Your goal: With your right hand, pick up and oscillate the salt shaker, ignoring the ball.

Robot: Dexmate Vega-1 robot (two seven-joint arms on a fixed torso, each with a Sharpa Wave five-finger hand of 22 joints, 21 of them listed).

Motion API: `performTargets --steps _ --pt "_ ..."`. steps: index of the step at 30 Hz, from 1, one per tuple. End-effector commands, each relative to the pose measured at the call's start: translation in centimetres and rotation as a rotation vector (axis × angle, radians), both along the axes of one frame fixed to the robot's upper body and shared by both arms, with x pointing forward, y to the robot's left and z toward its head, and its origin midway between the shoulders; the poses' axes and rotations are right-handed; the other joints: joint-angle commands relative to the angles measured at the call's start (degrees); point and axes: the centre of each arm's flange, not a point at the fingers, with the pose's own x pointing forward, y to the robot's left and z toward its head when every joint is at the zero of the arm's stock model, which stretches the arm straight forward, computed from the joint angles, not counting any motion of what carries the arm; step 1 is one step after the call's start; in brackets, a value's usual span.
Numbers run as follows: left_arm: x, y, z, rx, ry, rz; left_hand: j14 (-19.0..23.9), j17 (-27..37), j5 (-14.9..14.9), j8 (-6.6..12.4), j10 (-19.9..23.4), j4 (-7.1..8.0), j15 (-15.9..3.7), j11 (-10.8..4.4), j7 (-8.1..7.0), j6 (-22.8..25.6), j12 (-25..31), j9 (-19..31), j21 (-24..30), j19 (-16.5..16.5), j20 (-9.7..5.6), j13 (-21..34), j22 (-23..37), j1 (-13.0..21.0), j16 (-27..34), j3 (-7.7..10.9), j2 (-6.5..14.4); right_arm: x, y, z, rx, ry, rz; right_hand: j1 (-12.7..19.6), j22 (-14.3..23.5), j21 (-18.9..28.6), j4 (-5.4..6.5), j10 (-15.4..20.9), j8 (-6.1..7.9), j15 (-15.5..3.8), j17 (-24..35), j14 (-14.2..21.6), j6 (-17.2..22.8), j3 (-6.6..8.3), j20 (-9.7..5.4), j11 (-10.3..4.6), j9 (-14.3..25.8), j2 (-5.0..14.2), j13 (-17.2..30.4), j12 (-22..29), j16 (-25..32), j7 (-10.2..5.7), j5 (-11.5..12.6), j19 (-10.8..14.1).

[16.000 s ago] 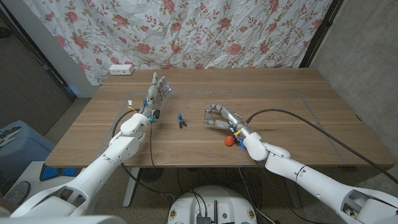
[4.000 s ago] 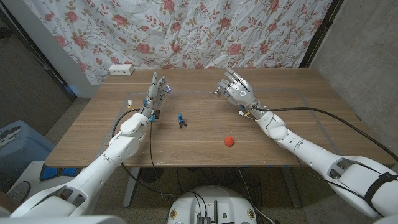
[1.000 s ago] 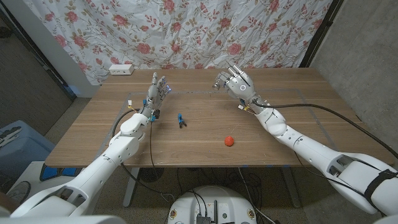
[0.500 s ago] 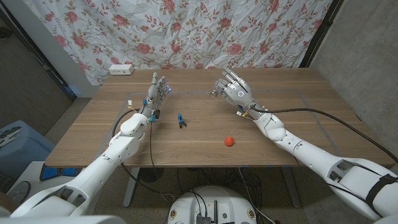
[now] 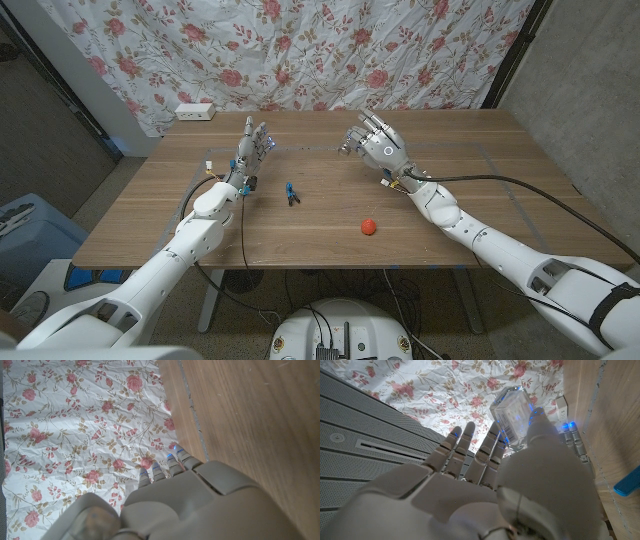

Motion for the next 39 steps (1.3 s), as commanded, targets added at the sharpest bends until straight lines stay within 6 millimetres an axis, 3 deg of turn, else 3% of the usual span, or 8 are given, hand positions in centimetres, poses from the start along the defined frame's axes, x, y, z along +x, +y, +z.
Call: performTargets --steps 1,17,25,32,39 --pt "0.0 0.0 0.0 0.0 0.0 0.0 0.1 0.3 0.4 0.24 0.0 0.35 -6.09 -0.42 -0.57 0.0 0.4 0.4 0.3 0.3 -1.39 0.2 0.3 0.0 0.3 -0.11 5.8 0.3 -0.7 2.7 0.047 -0.051 -0.036 3.8 0.2 0.3 0.15 -0.4 0.38 -8.24 0.2 0.1 1.6 -0.32 -0.48 0.04 1.2 4.65 0.3 0.2 0.1 -1.5 0.4 0.2" --pt "0.0 0.0 0.0 0.0 0.0 0.0 0.0 0.3 0.4 0.24 0.2 0.35 -6.02 -0.39 -0.51 0.0 0.5 0.4 0.3 0.3 -1.38 0.2 0.3 0.0 0.3 -0.11 5.8 0.4 -2.1 6.9 0.1 -0.138 -0.093 3.5 0.2 0.3 0.29 -0.3 0.6 -8.11 0.2 0.4 1.8 -0.48 -0.42 0.04 1.3 4.71 0.4 0.3 0.0 -1.49 0.4 0.3" --pt "0.0 0.0 0.0 0.0 0.0 0.0 0.0 0.3 0.4 0.24 0.0 0.36 -6.01 -0.44 -0.53 0.0 0.4 0.4 0.3 0.3 -1.38 0.2 0.3 0.0 0.3 -0.1 5.8 0.1 -2.5 8.0 0.1 -0.165 -0.101 3.5 0.2 0.3 0.27 -0.3 0.68 -8.19 0.1 0.4 1.9 -0.52 -0.42 0.04 1.3 4.72 0.5 0.4 0.0 -1.49 0.4 0.3" --pt "0.0 0.0 0.0 0.0 0.0 0.0 0.0 0.3 0.4 0.23 0.0 0.35 -6.05 -0.35 -0.58 0.0 0.4 0.3 0.3 0.3 -1.38 0.2 0.3 0.0 0.3 -0.1 5.8 0.3 -2.7 8.5 0.103 -0.165 -0.101 3.5 0.2 0.3 0.24 -0.3 0.75 -8.25 0.1 0.5 1.9 -0.56 -0.45 0.04 1.3 4.77 0.4 0.4 -0.1 -1.5 0.4 0.2" --pt "0.0 0.0 0.0 0.0 0.0 0.0 0.1 0.3 0.4 0.24 0.1 0.35 -6.05 -0.4 -0.6 0.0 0.5 0.3 0.2 0.2 -1.38 0.2 0.3 0.0 0.3 -0.11 5.8 0.7 -2.7 7.2 0.091 -0.131 -0.097 3.4 0.2 0.3 0.29 -0.3 0.82 -8.2 0.1 0.5 1.9 -0.62 -0.39 0.04 1.3 4.83 0.5 0.4 -0.1 -1.5 0.4 0.2"
